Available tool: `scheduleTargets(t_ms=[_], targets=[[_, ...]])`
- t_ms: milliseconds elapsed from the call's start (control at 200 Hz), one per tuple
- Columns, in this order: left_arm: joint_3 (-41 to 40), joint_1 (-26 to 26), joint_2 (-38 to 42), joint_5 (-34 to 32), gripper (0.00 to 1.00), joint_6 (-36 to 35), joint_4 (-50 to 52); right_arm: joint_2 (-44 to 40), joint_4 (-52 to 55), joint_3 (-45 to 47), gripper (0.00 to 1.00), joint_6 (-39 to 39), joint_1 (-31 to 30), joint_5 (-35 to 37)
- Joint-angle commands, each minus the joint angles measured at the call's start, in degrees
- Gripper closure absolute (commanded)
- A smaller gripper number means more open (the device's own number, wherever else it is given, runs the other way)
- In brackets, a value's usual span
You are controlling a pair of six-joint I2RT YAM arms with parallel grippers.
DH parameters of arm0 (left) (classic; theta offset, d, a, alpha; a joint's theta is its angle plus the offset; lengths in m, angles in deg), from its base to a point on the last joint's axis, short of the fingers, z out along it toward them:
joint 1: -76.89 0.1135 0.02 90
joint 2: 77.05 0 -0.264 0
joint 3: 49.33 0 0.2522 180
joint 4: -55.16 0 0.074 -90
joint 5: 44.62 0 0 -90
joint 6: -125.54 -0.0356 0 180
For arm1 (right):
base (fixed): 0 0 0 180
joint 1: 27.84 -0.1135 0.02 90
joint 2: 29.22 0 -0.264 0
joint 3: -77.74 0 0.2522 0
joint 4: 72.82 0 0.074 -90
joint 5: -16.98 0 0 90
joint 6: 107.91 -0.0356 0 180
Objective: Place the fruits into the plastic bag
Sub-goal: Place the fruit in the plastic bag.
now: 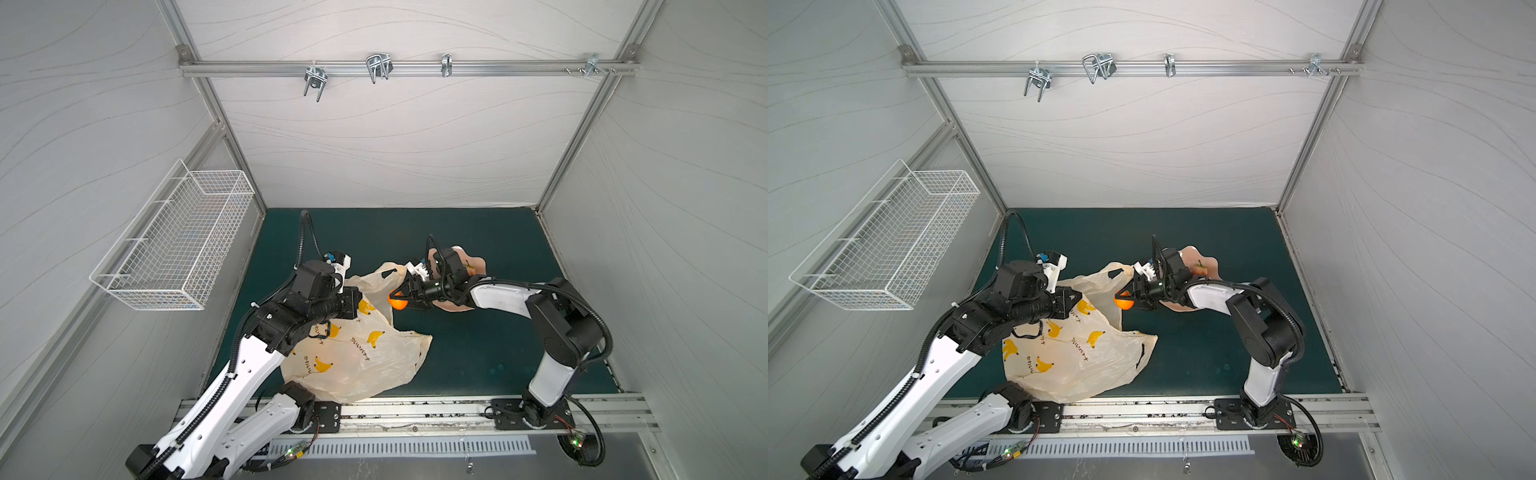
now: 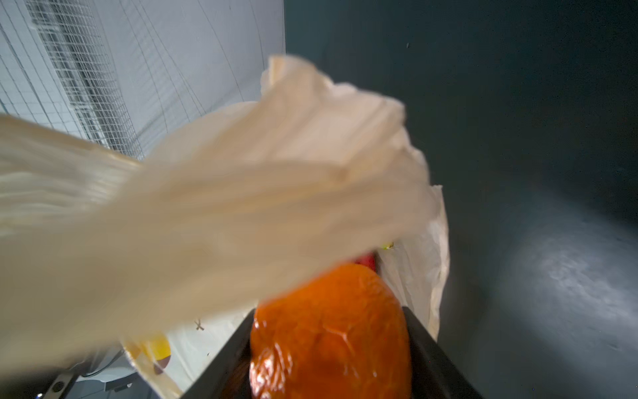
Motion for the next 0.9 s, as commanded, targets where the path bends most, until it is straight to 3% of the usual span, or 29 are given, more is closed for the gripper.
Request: scheduleTargets(t_ms=[0, 210, 460, 730, 895], targets=[[0.17, 0.17, 0.76, 0.17, 1.00, 0.48, -1.63, 2.20, -4.38, -1.74, 0.53, -3.49, -2.64, 0.25], [0.02, 0.13, 0.45, 0.22, 1.00, 0.53, -2.23, 6.76, -11.05, -3.34, 0.54, -9.18, -7.82, -0.31], [0.05, 0.11, 0.19, 0.12, 1.00, 0.36, -2.33, 11.69, -11.54, -8.64, 0.54, -10.56, -13.95, -1.46], [0.26, 0.15, -0.52, 0.15, 1.00, 0.03, -2.51, 15.42, -11.31, -14.06, 0.55, -11.58, -16.85, -3.12], [0.88, 0.11, -0.66, -0.35, 1.00, -0.75, -1.68, 14.08, -12.23, -11.92, 0.55, -12.44, -16.06, -2.03]])
